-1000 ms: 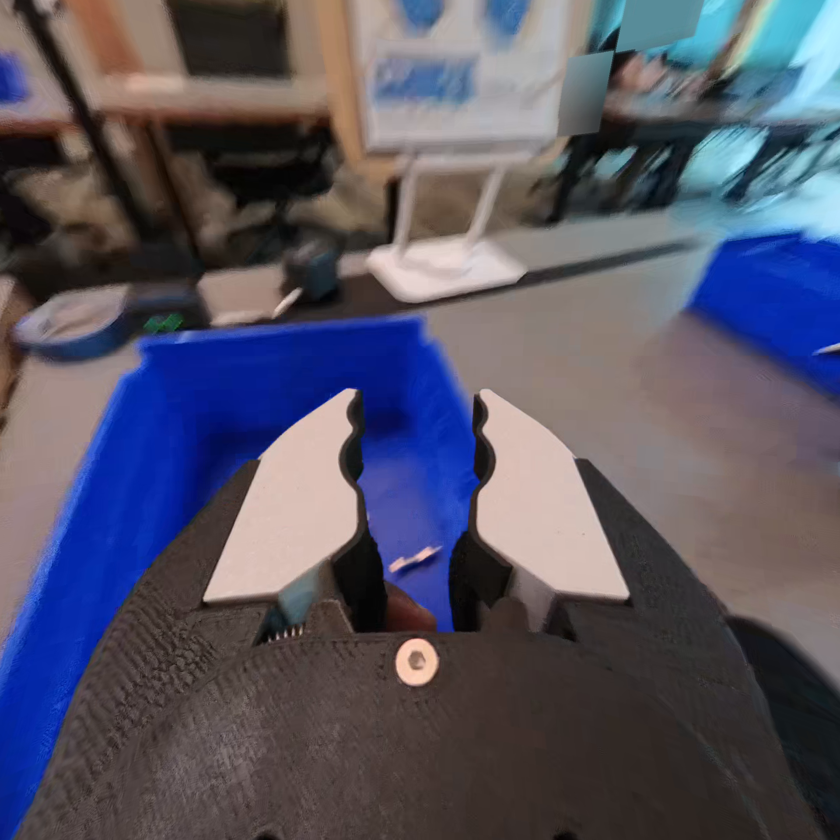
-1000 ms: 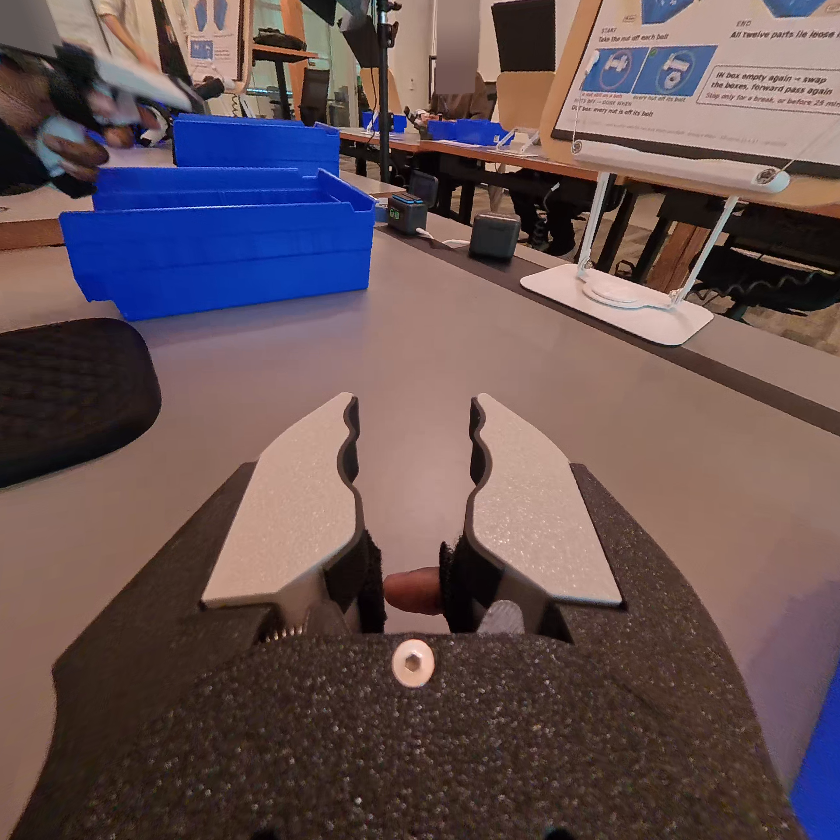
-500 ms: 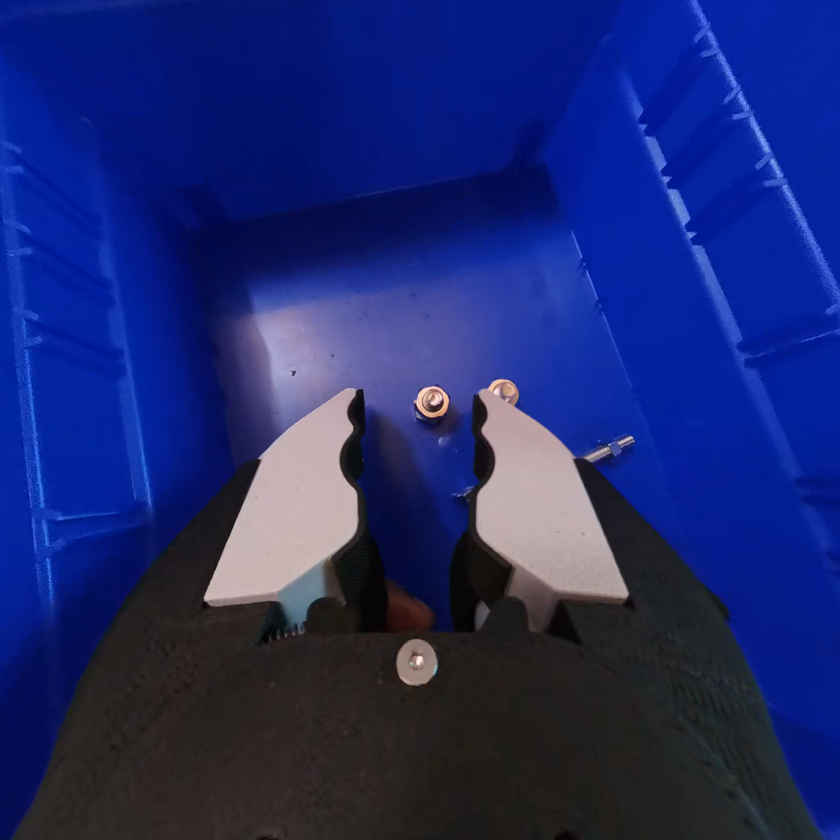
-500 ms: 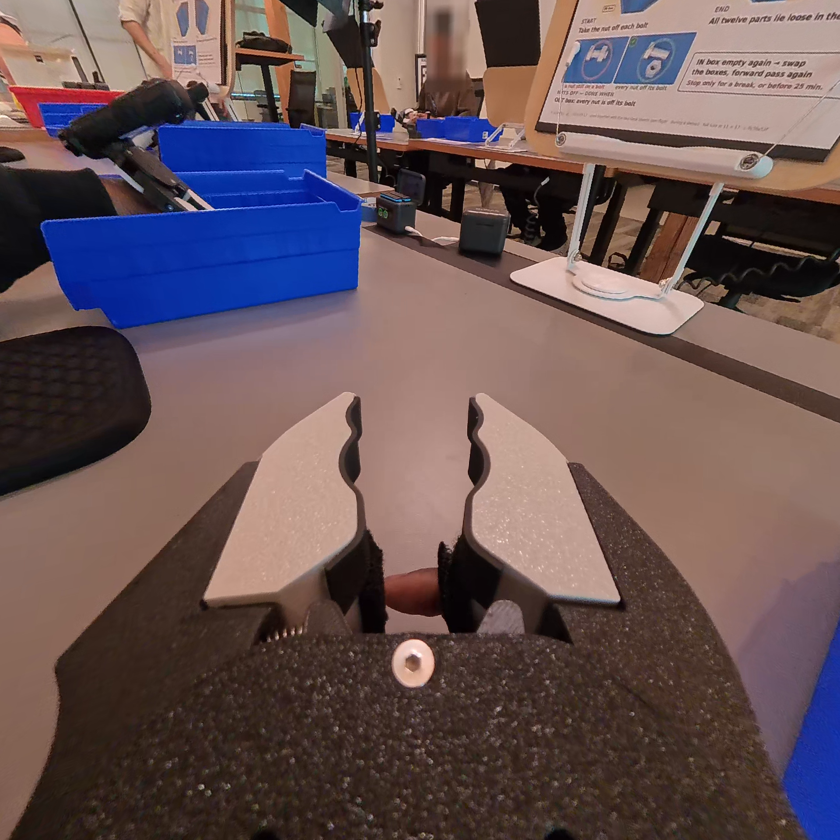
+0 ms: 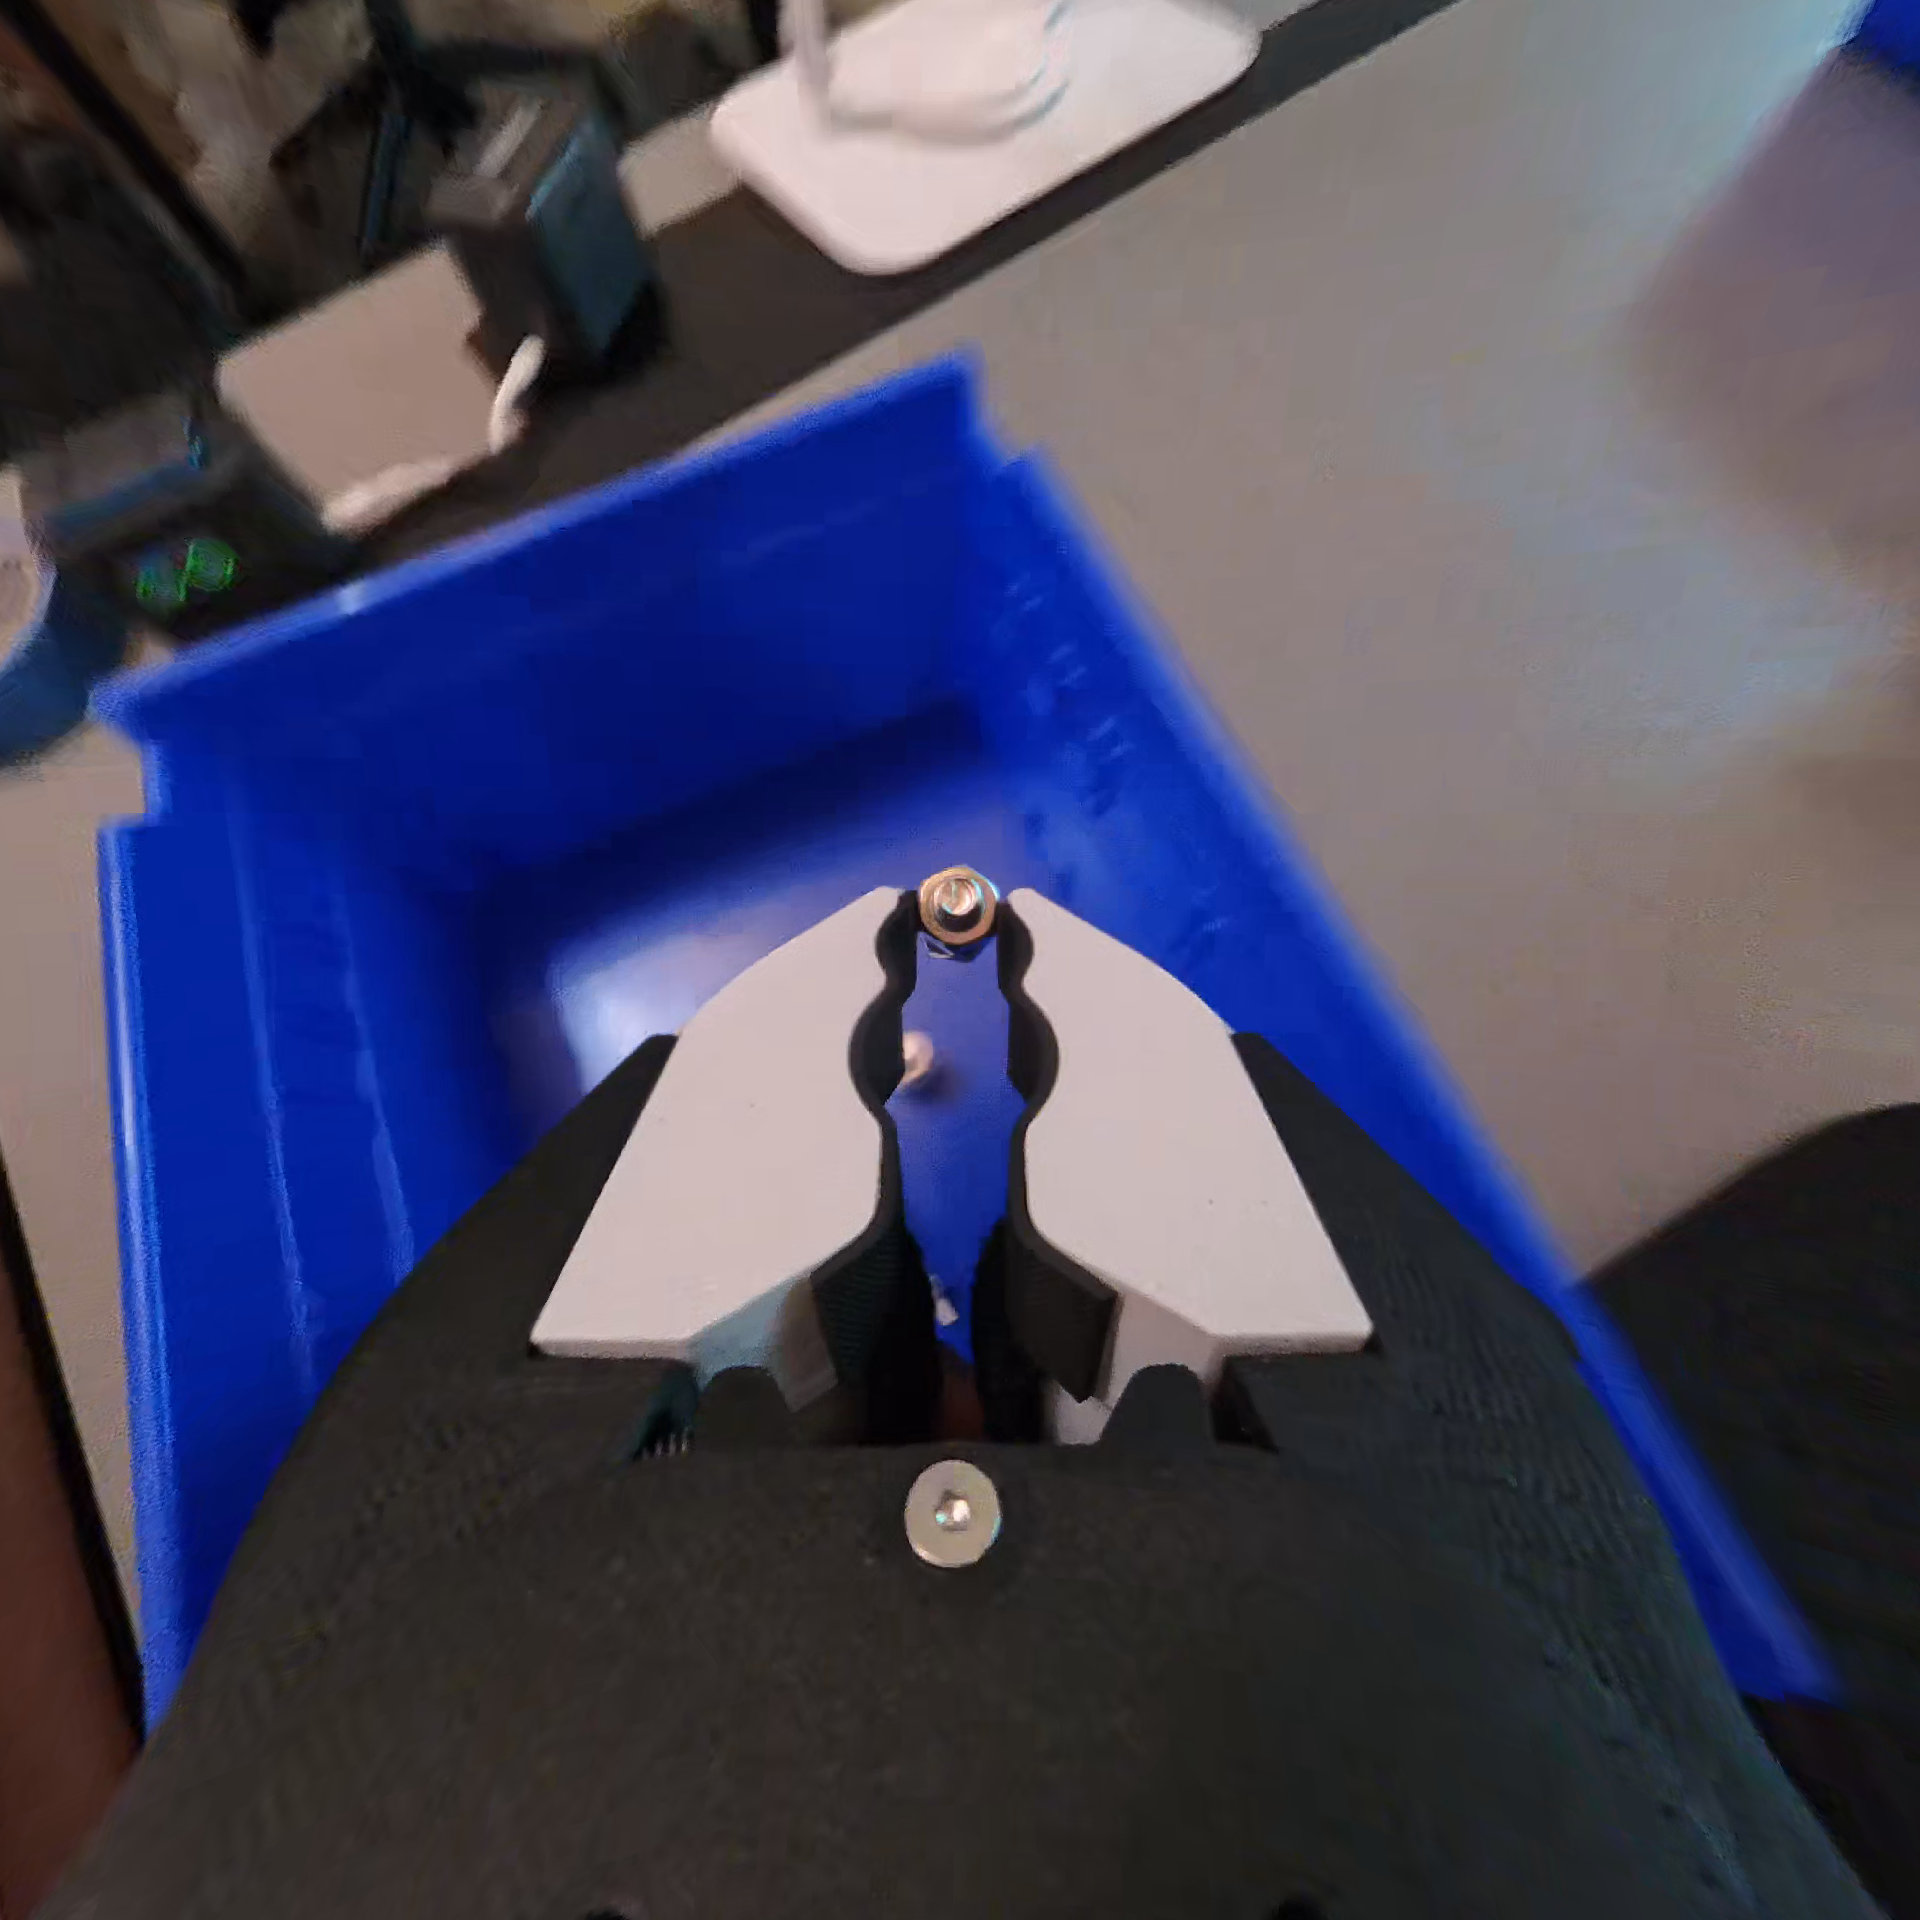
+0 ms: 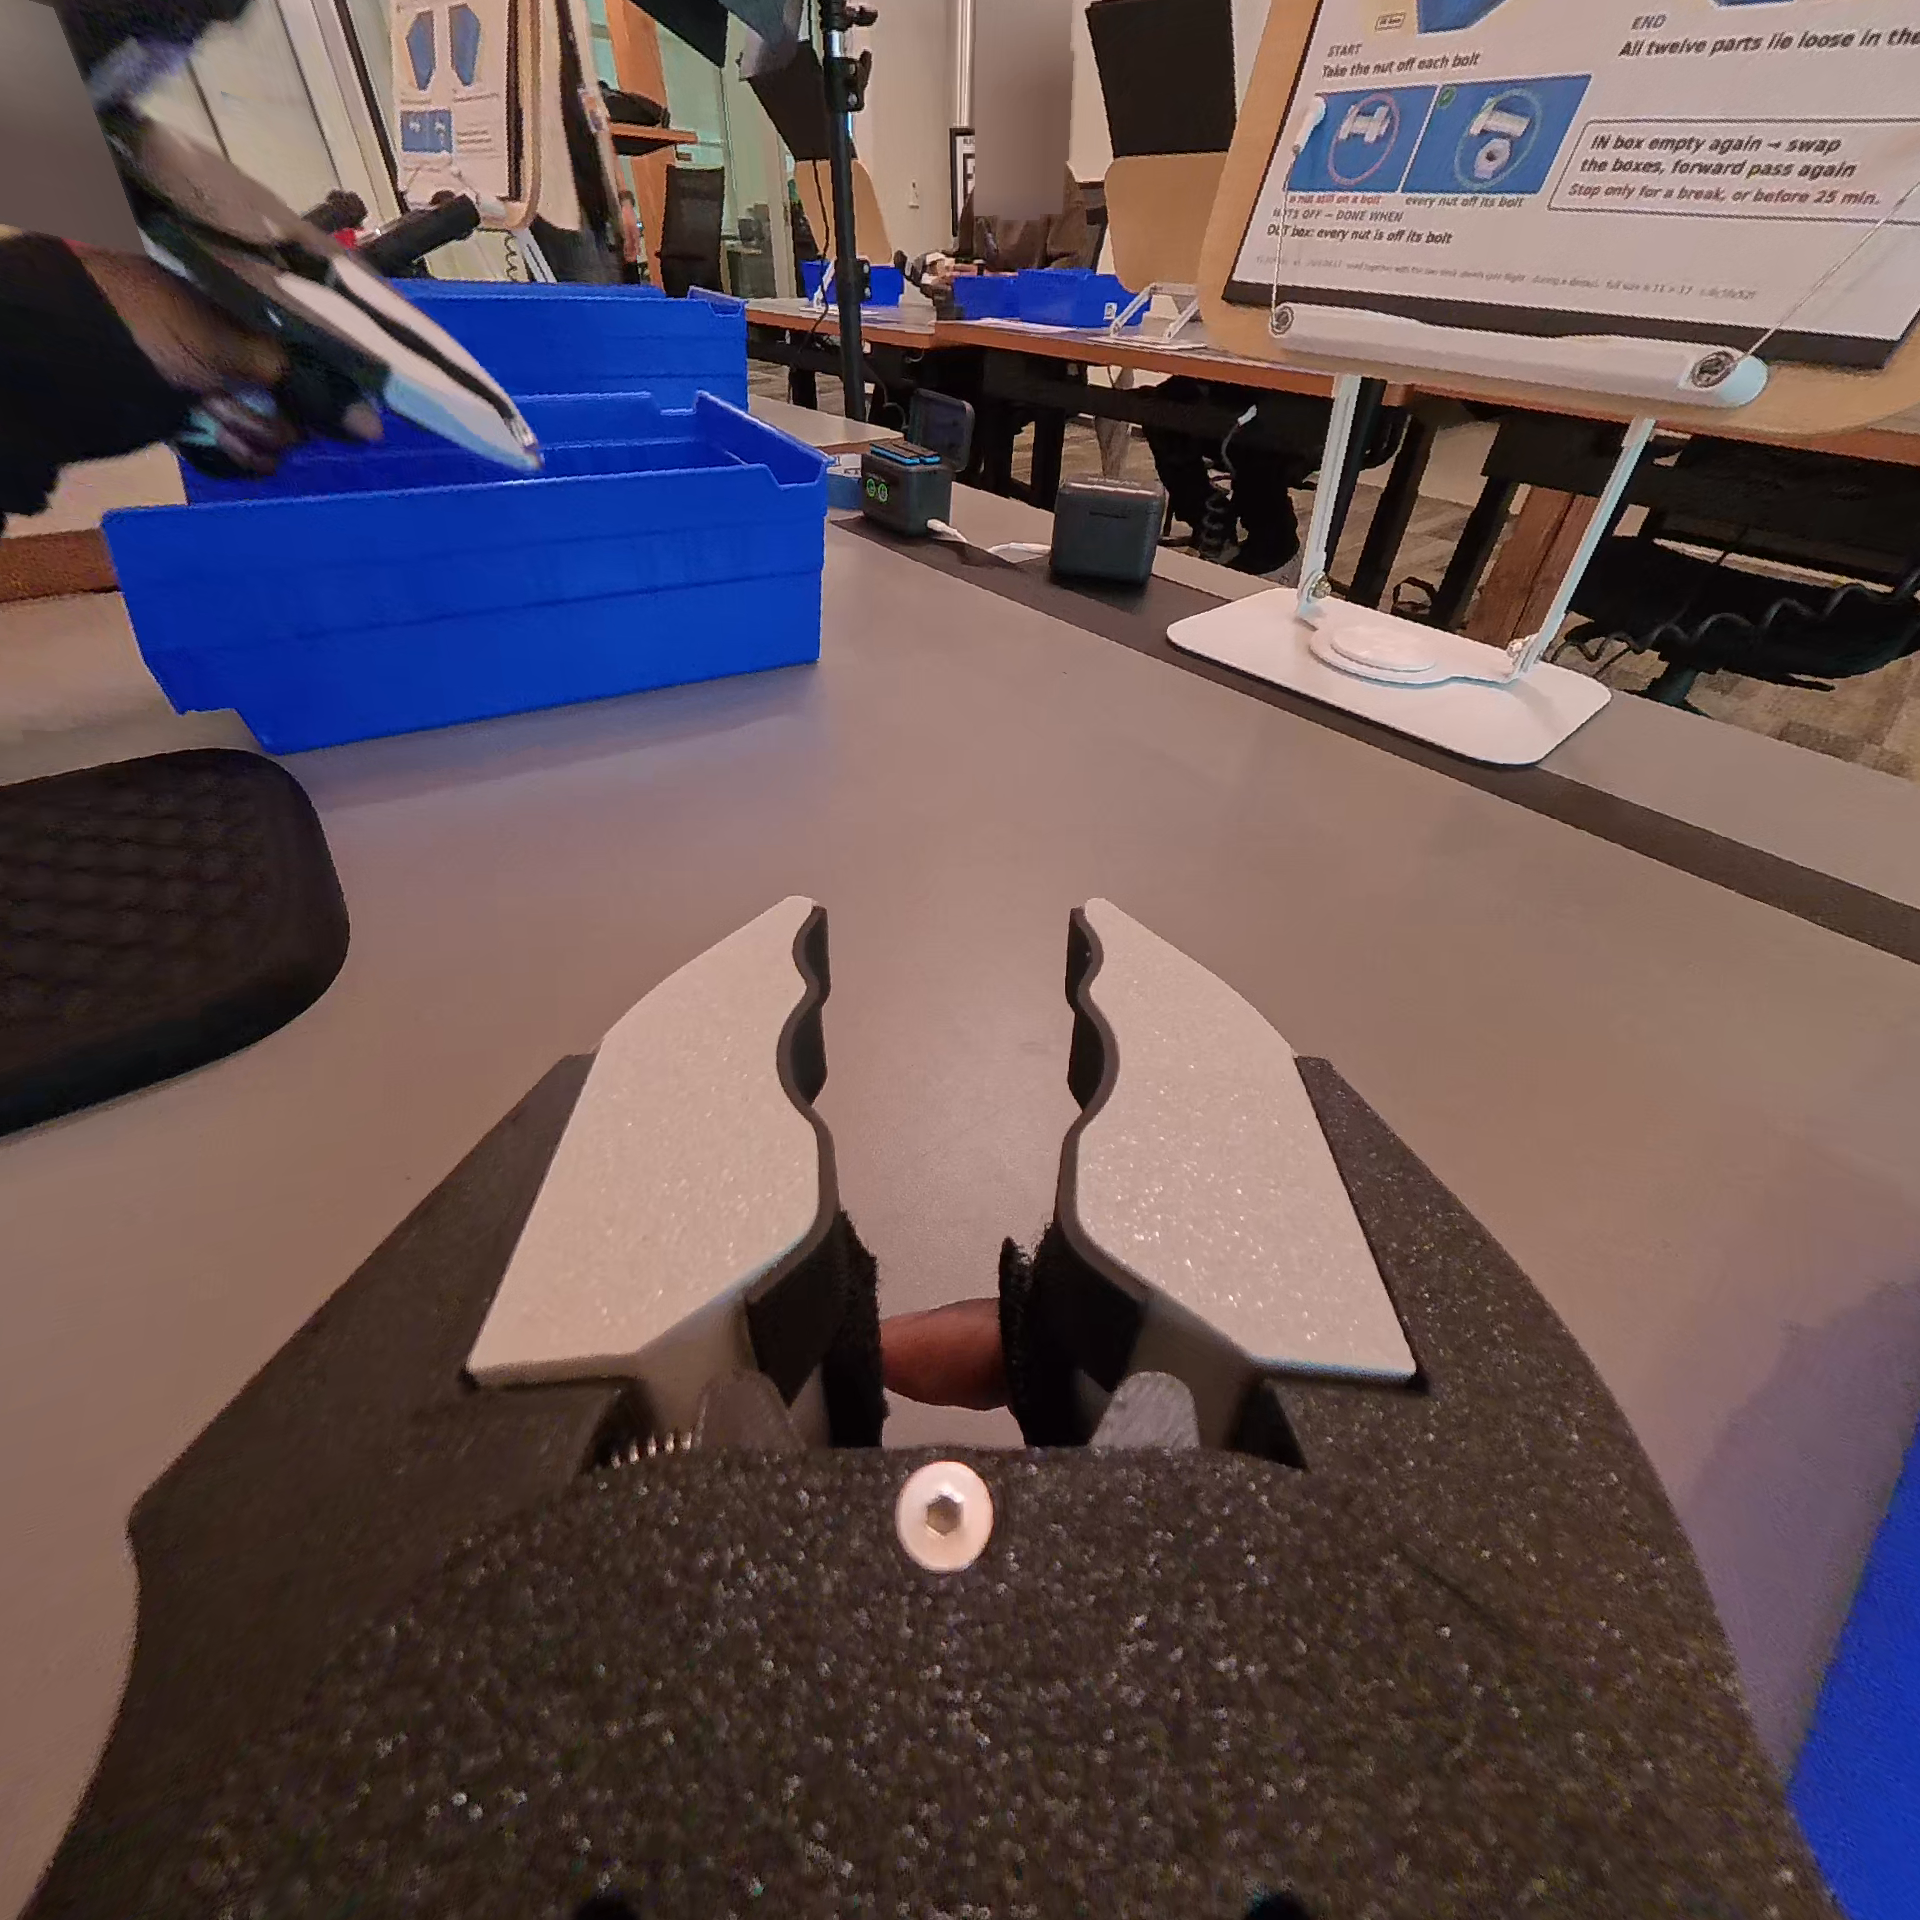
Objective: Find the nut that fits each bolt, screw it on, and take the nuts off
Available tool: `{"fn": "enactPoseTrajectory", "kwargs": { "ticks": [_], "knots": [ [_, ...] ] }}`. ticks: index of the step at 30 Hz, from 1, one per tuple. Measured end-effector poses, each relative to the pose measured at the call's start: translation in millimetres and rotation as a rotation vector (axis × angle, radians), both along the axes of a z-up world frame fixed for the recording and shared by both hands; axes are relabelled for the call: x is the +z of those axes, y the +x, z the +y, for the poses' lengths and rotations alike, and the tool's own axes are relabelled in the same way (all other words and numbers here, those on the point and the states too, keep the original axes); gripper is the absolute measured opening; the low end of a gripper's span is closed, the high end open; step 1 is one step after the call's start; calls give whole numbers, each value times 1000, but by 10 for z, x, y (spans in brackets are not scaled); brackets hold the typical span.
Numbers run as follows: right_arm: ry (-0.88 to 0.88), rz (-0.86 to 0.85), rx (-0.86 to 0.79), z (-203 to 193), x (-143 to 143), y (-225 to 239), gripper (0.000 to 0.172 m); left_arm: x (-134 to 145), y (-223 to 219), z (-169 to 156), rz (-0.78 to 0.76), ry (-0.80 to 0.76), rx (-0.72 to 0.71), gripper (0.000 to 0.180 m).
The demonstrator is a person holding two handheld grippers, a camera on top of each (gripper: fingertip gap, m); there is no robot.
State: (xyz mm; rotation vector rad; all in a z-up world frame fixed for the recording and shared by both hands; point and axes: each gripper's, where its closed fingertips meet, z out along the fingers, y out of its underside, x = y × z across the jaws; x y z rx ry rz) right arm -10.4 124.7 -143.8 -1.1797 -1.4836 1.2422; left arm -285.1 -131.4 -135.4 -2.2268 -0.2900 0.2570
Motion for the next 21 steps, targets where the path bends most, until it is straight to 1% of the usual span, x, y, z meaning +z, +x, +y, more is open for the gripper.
{"fn": "enactPoseTrajectory", "kwargs": {
  "ticks": [2, 4, 6, 7, 10, 13, 15, 17, 19, 21],
  "knots": [
    [2, -1, 1, -4, -3, 0, 44, 262, 374, 236, 28, 42, -105, 15],
    [3, -2, 1, -5, -4, 2, 44, 418, 812, 479, 43, 57, -227, 15],
    [2, -2, 2, -5, -4, 4, 44, 458, 1262, 729, 50, 63, -352, 15],
    [2, -1, 2, -6, -3, 5, 44, 422, 1477, 843, 46, 55, -412, 15],
    [2, -4, 5, -9, -9, 6, 44, 184, 2019, 1125, 25, 10, -551, 15],
    [0, -5, 9, -16, -9, 8, 43, -170, 2435, 1345, -27, -39, -657, 15],
    [-1, -7, 12, -20, -13, 9, 43, -448, 2611, 1446, -51, -91, -704, 15],
    [-1, -11, 19, -31, -19, 11, 43, -643, 2778, 1509, -92, -111, -757, 15],
    [6, -17, 34, -56, -31, 14, 42, -754, 2899, 1545, -114, -122, -786, 15],
    [17, -27, 50, -86, -51, 13, 41, -839, 2962, 1547, -105, -151, -809, 15]
  ]
}}
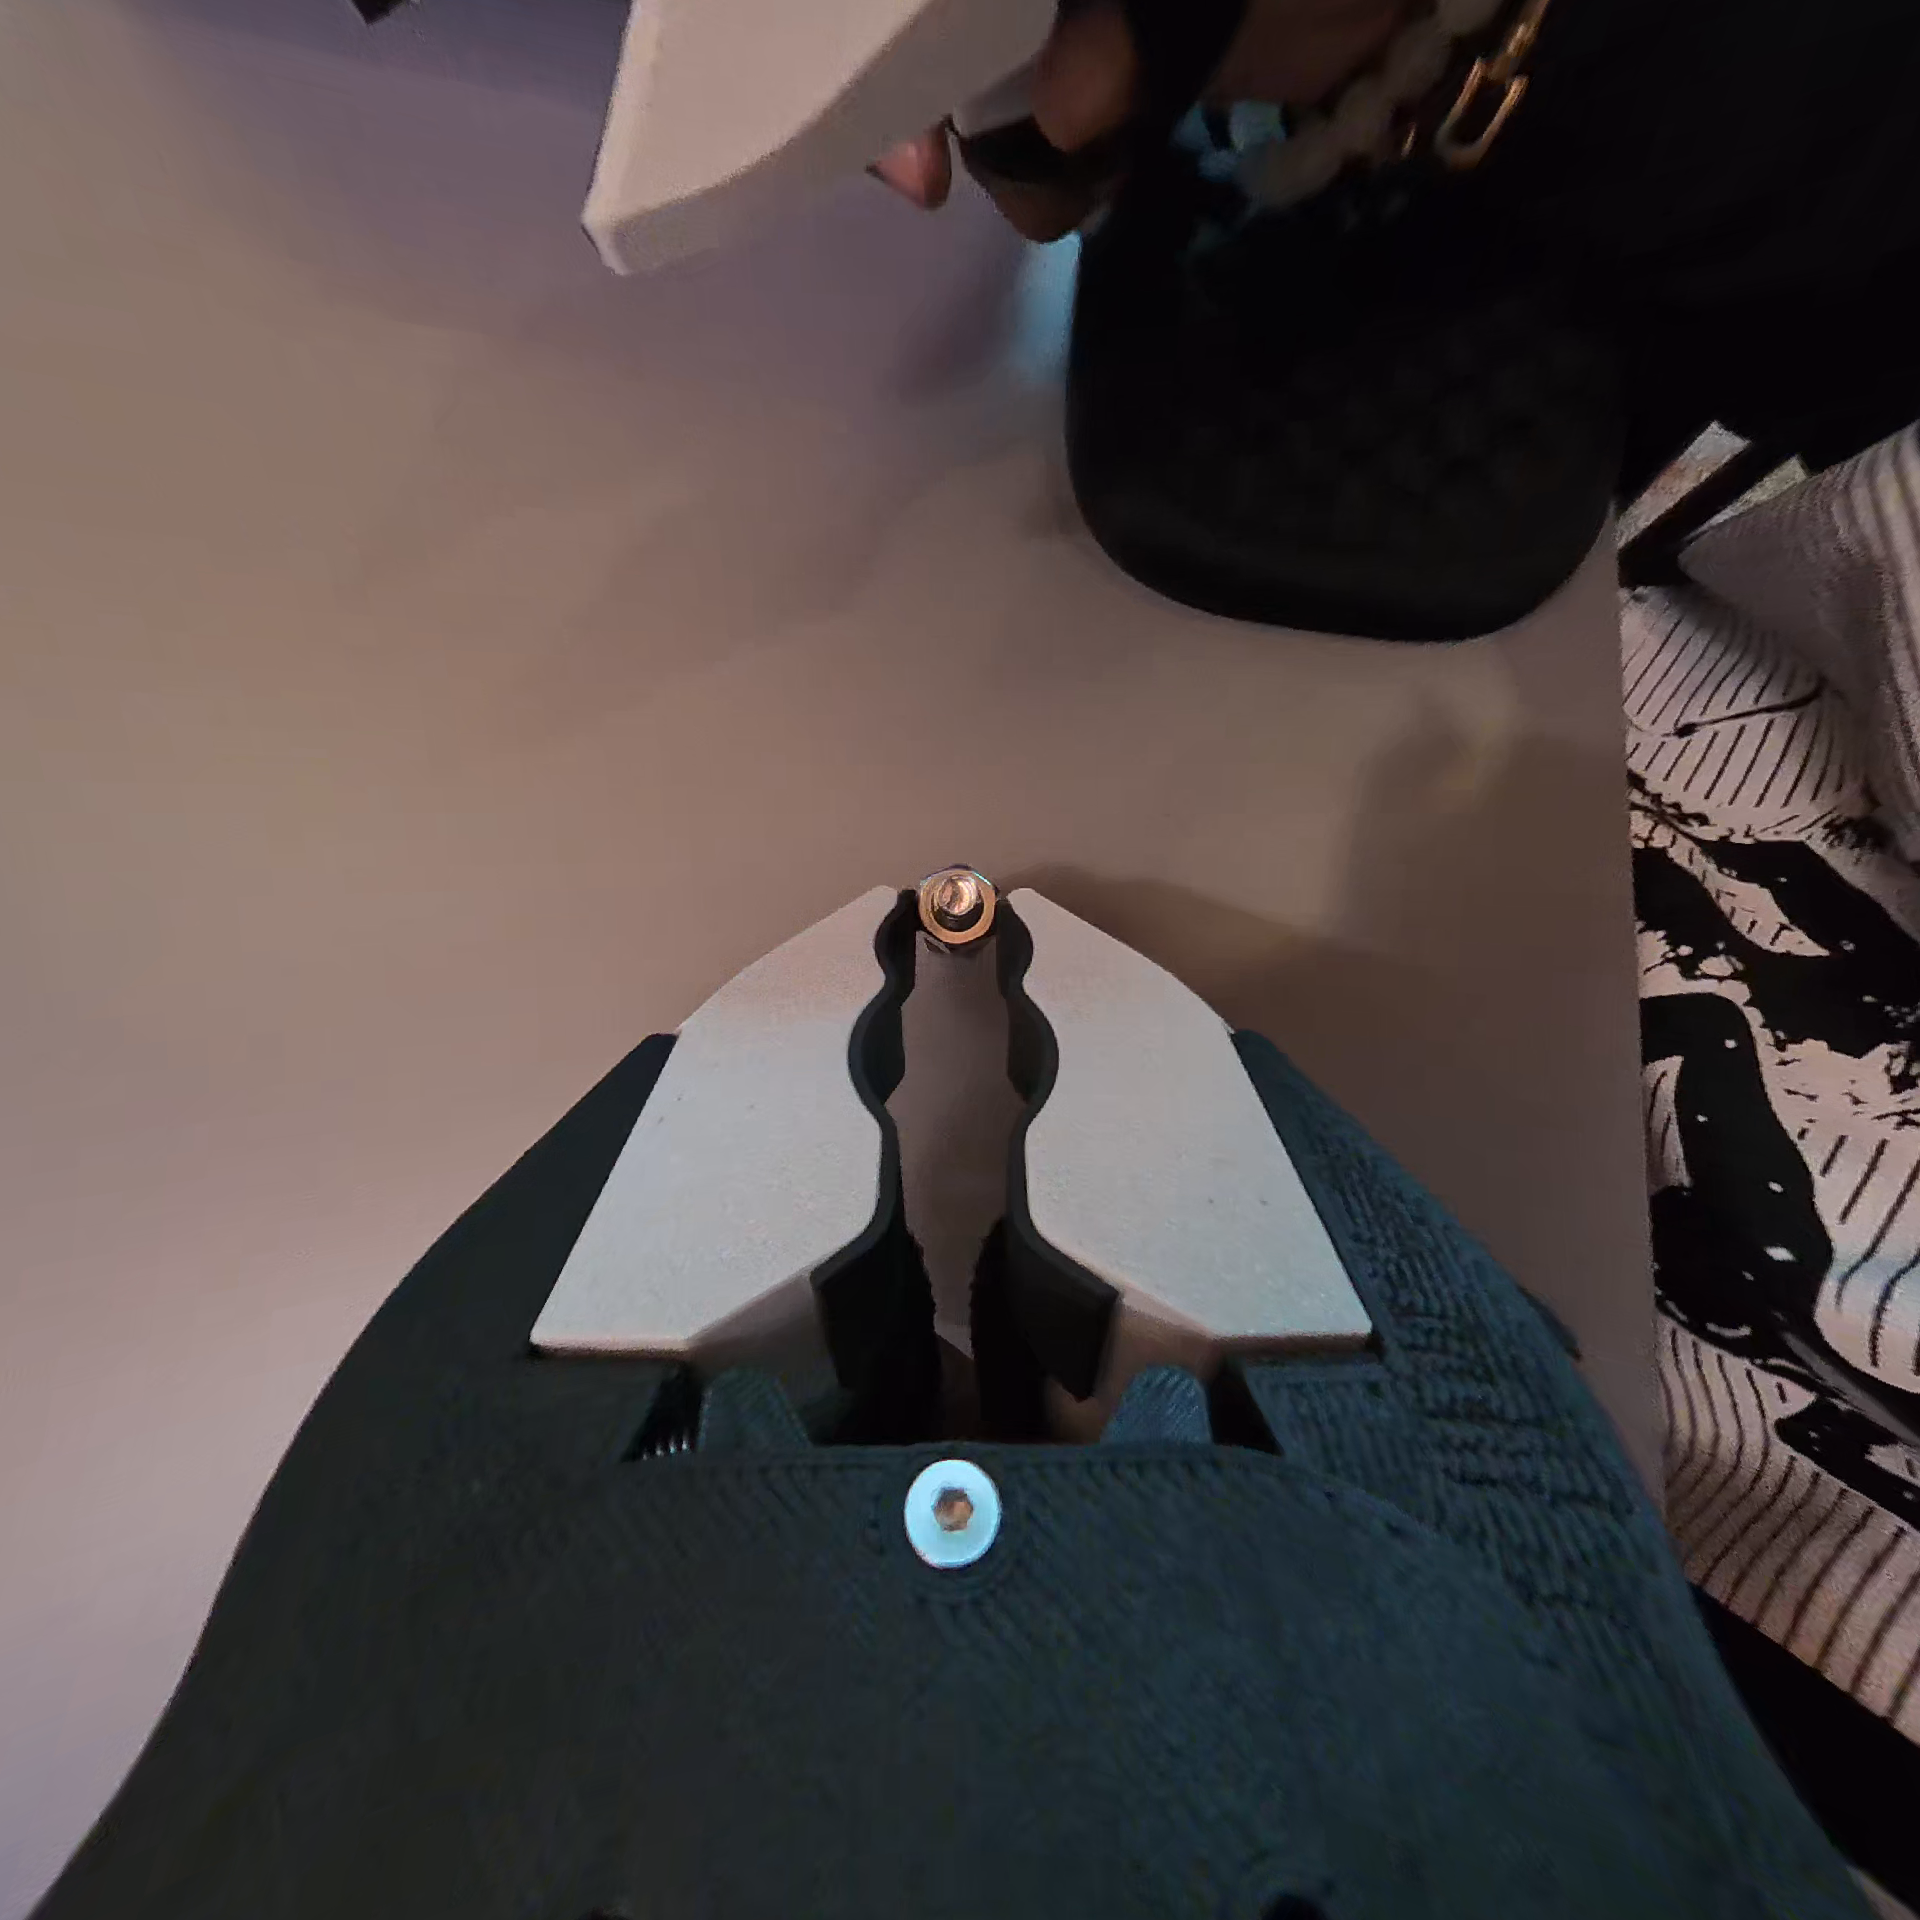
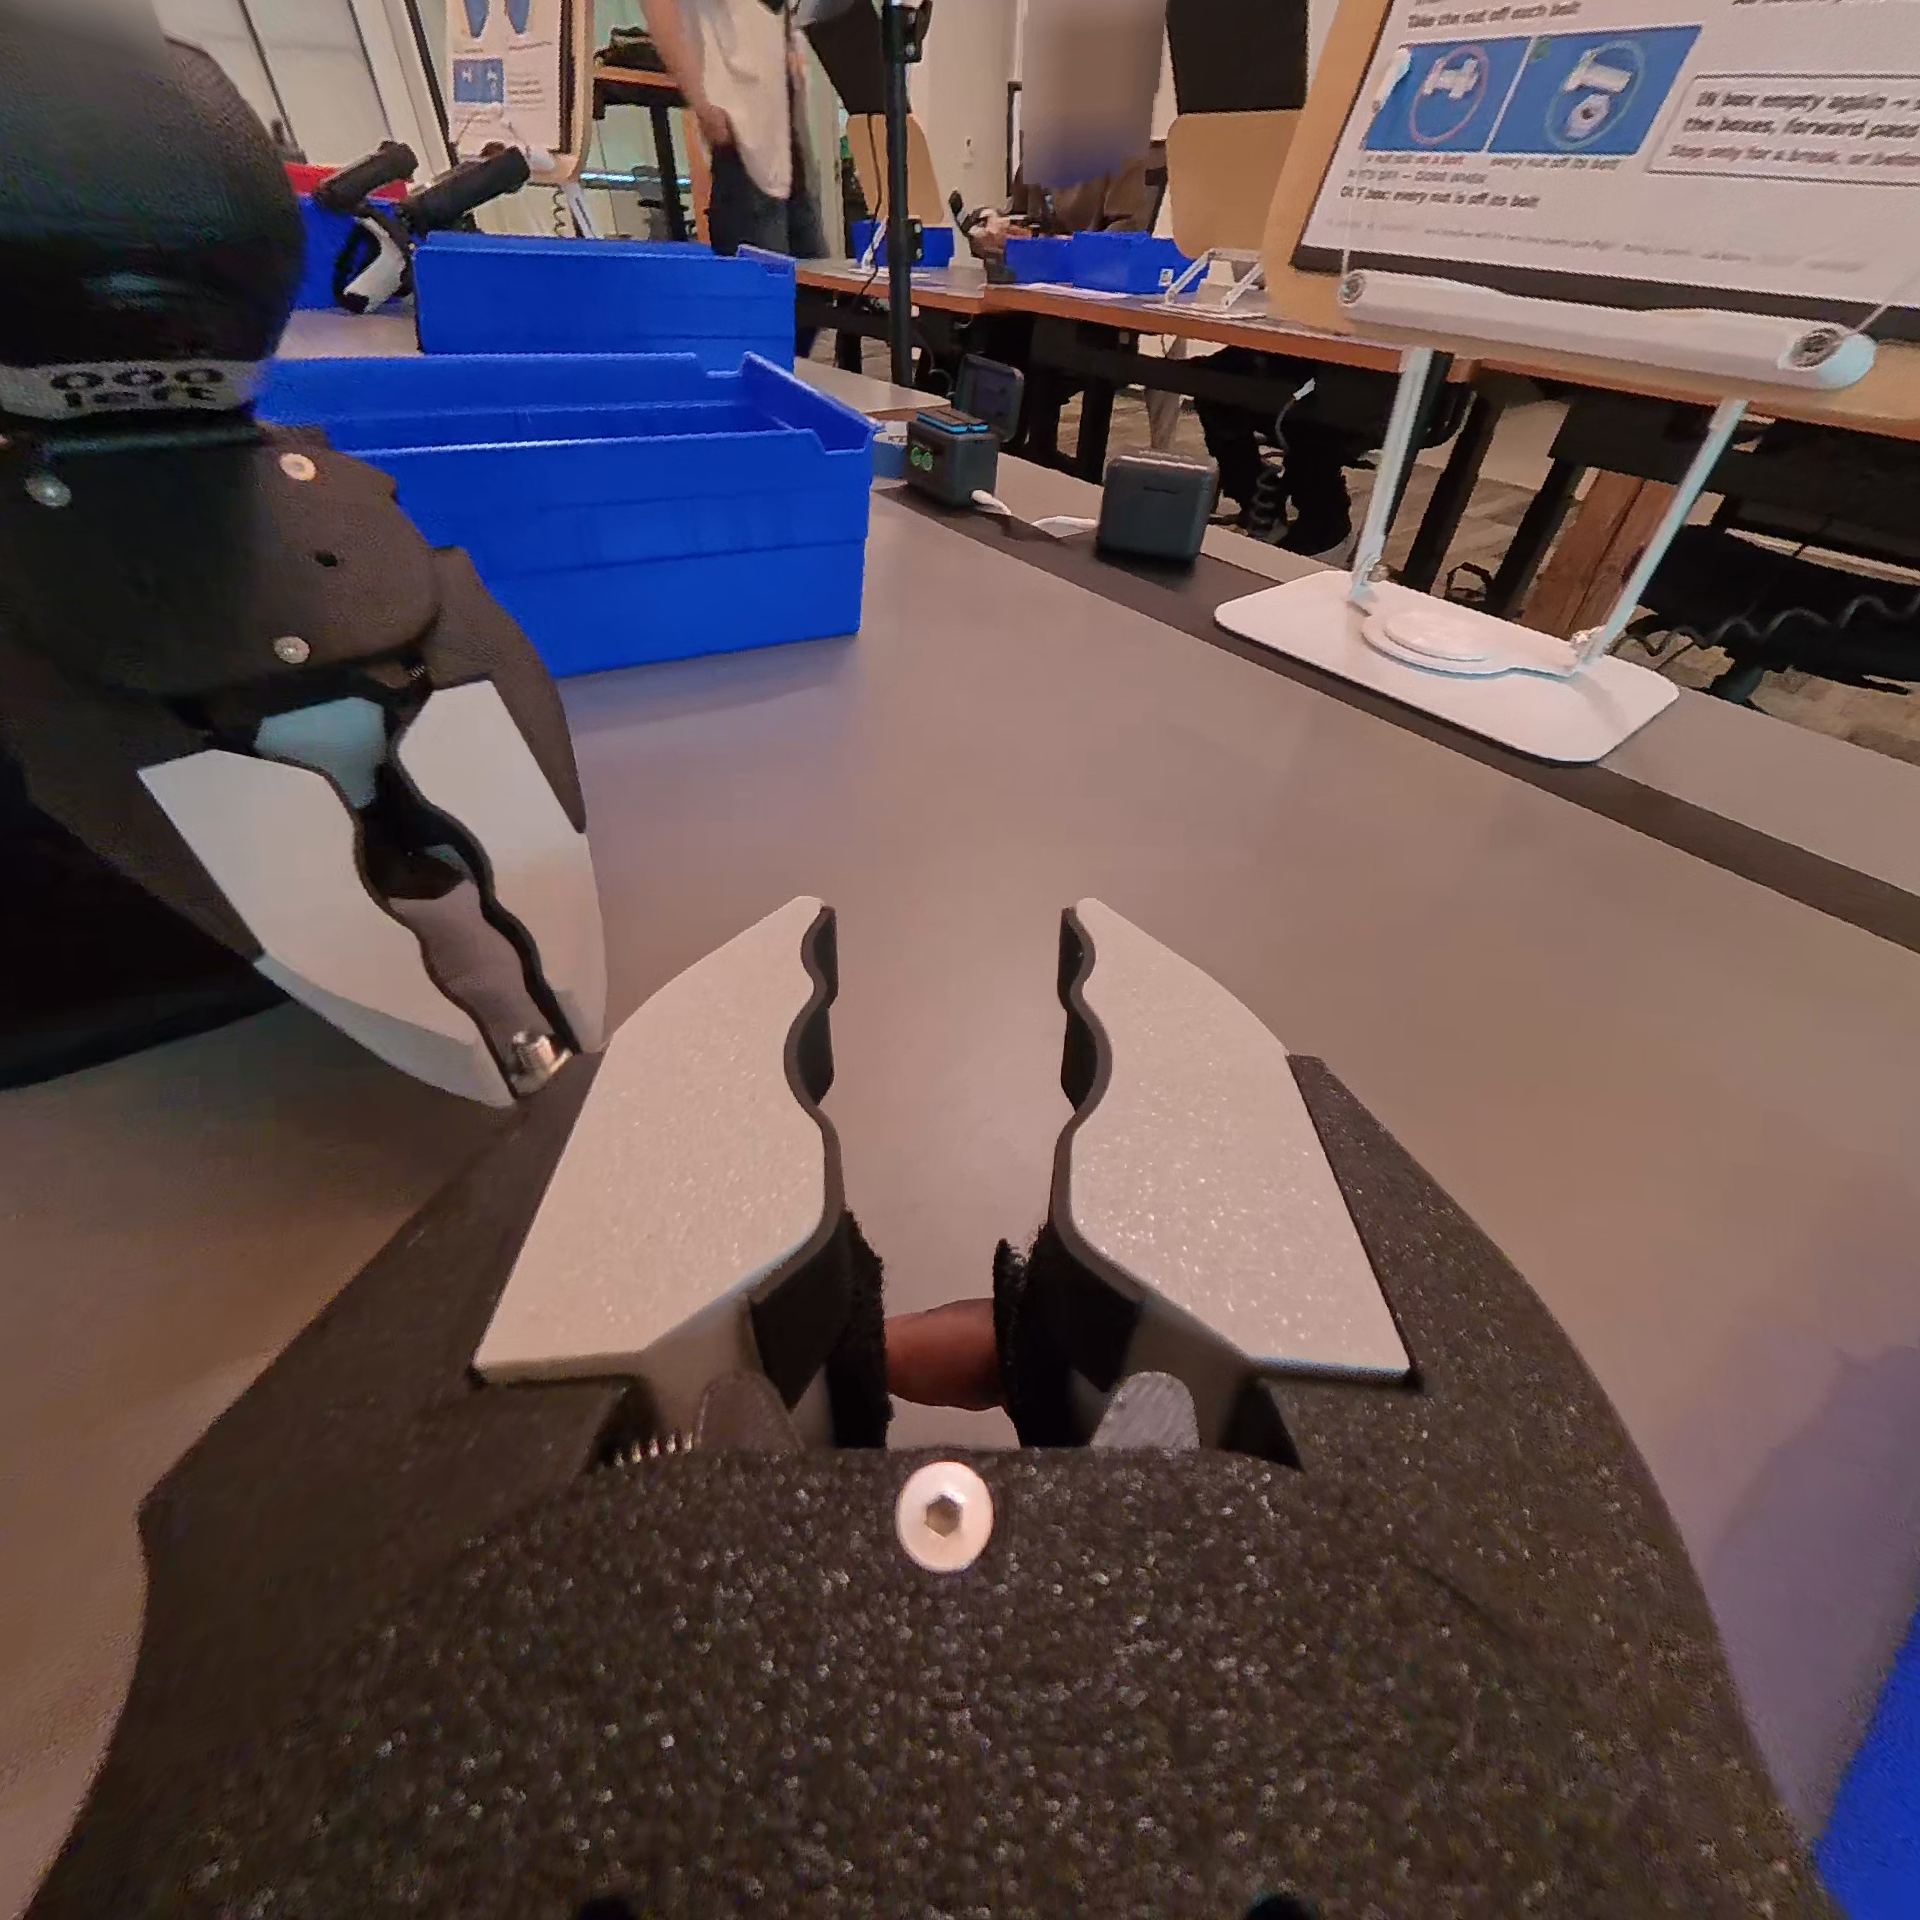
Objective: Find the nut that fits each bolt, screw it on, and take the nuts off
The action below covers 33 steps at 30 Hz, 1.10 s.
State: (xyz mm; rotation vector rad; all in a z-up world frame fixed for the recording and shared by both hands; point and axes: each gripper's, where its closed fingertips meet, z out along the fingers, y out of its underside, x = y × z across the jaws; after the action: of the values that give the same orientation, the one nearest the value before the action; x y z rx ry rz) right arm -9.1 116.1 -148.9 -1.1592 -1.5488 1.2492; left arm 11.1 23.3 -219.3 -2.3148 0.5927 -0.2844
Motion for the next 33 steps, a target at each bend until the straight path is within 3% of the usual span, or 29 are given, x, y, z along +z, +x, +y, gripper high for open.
{"fn": "enactPoseTrajectory", "kwargs": {
  "ticks": [16, 21, 24, 28, 33],
  "knots": [
    [69, -79, 142, -237, -139, 17, 39, -155, 21, -9, 3, -21, -4, 18],
    [84, -184, 322, -520, -222, 124, 33, 8, -58, -37, -67, 64, 38, 34],
    [84, -313, 448, -753, -338, 202, 24, 274, -110, -58, -181, 231, 58, 42],
    [142, -461, 488, -871, -584, 188, 19, 620, -236, -136, -357, 438, 95, 45],
    [170, -494, 506, -953, -669, 150, 16, 744, -343, -164, -439, 504, 137, 46]
  ]
}}
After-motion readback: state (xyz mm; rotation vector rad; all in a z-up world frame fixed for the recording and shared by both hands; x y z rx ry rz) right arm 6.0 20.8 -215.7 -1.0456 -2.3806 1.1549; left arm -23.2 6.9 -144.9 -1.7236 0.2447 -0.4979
